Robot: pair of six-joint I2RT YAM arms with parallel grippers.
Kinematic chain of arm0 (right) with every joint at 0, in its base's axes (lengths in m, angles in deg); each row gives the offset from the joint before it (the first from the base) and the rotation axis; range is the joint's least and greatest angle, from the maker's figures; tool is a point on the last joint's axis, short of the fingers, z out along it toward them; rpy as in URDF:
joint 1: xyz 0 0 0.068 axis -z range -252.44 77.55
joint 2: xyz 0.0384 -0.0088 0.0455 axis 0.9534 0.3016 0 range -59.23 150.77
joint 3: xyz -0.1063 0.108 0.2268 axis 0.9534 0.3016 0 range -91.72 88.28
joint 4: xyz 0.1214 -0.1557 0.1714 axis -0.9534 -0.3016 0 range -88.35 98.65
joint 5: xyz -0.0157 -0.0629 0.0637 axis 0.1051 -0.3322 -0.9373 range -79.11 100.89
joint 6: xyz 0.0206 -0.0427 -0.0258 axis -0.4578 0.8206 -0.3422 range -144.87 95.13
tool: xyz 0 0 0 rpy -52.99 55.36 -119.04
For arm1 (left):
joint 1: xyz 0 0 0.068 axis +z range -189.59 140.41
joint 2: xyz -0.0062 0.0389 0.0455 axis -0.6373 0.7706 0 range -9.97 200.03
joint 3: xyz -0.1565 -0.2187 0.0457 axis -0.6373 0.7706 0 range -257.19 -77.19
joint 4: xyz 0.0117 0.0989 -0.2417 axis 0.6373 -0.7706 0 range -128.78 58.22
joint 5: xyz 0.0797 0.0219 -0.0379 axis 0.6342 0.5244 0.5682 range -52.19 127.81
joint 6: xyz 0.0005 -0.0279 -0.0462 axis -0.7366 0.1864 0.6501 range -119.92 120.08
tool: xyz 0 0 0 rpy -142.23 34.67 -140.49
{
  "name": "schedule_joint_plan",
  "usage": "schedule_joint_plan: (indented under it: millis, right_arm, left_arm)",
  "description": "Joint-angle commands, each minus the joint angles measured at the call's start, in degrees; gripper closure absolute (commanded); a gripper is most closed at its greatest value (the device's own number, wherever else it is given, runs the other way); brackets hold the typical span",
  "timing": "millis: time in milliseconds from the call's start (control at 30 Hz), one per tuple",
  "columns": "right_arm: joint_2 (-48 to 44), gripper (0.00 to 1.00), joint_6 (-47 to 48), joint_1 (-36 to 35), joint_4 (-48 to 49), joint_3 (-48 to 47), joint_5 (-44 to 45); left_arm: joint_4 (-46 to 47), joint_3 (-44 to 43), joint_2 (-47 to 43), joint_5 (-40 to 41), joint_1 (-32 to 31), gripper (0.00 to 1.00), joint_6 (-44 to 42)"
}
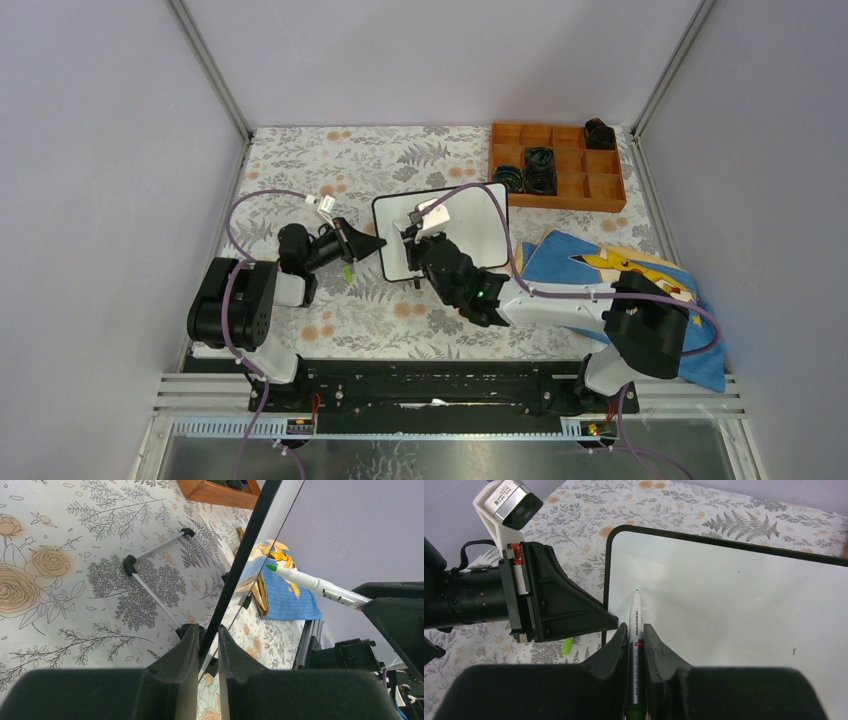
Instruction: Write a sentence on the whiteboard
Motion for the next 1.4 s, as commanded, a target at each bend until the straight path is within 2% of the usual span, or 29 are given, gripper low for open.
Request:
schedule_joint_plan:
  millis: [0,600,1033,1367]
  right_arm:
    - [0.34,1.0,-0.16,0.96,5.65,-2.58,1.78]
    - [1.75,1.0,-1.44,2.78,4.8,-2.11,1.74]
    - [-1.52,1.0,-3.49,2.75,2.83,3.16,2.39]
    - [-6.11,1.0,-4.22,2.75,3.07,2.22,0.85]
  left_arm:
    - [-1.27,-0.41,-0.84,1.6,-0.07,0.89,-1.2]
    - [-1.45,-0.48,-0.93,1.75,-0.13,0.91,-1.3]
    - [-1.71,-0.58,-0.84,1.8,-0.13,0.92,-1.13]
    - [-1.71,-0.59,-0.93,1.8,-0.22,0.92,-1.13]
